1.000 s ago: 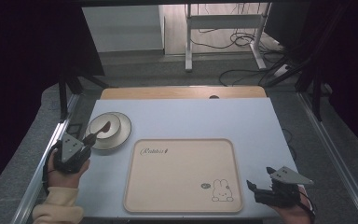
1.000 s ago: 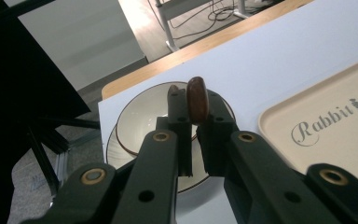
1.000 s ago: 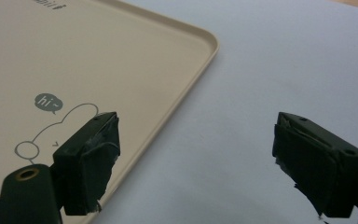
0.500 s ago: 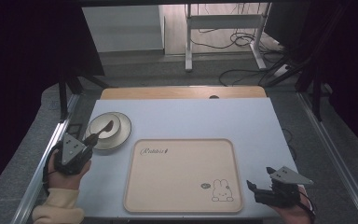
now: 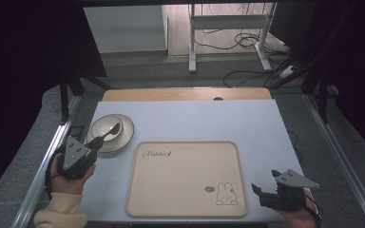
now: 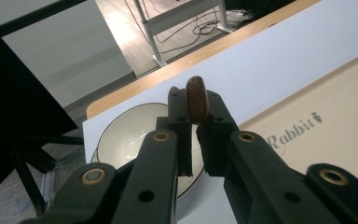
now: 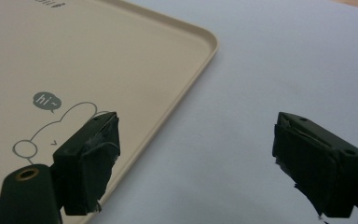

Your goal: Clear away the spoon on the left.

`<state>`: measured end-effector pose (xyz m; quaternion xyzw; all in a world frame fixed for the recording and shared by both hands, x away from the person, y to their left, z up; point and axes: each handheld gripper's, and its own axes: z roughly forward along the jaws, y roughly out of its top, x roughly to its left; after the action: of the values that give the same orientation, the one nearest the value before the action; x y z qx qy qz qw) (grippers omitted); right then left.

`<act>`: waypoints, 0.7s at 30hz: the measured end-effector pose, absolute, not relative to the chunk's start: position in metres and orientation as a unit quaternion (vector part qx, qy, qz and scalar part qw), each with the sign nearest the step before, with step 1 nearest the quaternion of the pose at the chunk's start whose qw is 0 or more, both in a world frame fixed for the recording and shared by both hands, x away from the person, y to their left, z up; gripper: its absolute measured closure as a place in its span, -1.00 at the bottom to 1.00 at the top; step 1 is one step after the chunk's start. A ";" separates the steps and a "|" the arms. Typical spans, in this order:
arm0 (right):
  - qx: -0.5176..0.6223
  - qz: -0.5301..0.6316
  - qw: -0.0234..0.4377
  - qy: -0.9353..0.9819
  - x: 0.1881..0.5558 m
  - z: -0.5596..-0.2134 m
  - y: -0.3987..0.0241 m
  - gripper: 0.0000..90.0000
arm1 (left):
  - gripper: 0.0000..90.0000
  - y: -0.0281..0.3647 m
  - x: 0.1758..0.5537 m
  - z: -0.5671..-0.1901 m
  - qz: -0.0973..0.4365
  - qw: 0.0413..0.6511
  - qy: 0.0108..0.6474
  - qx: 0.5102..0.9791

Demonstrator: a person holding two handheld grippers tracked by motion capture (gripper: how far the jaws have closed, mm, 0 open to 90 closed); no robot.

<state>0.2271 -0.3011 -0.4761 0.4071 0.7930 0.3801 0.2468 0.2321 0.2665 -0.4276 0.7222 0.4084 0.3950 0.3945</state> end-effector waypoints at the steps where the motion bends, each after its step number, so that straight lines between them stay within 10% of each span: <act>1: 0.407 0.380 0.247 0.793 0.227 -0.476 -0.301 -0.67 | 0.89 0.265 0.232 -0.427 0.395 0.396 0.407 0.722; 21: 0.407 0.380 0.247 0.793 0.227 -0.476 -0.301 -0.67 | 0.89 0.246 0.230 -0.430 0.382 0.401 0.383 0.740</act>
<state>0.2269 -0.3011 -0.4759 0.4068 0.7929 0.3802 0.2474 0.2301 0.2457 -0.4297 0.7399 0.3826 0.3815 0.4008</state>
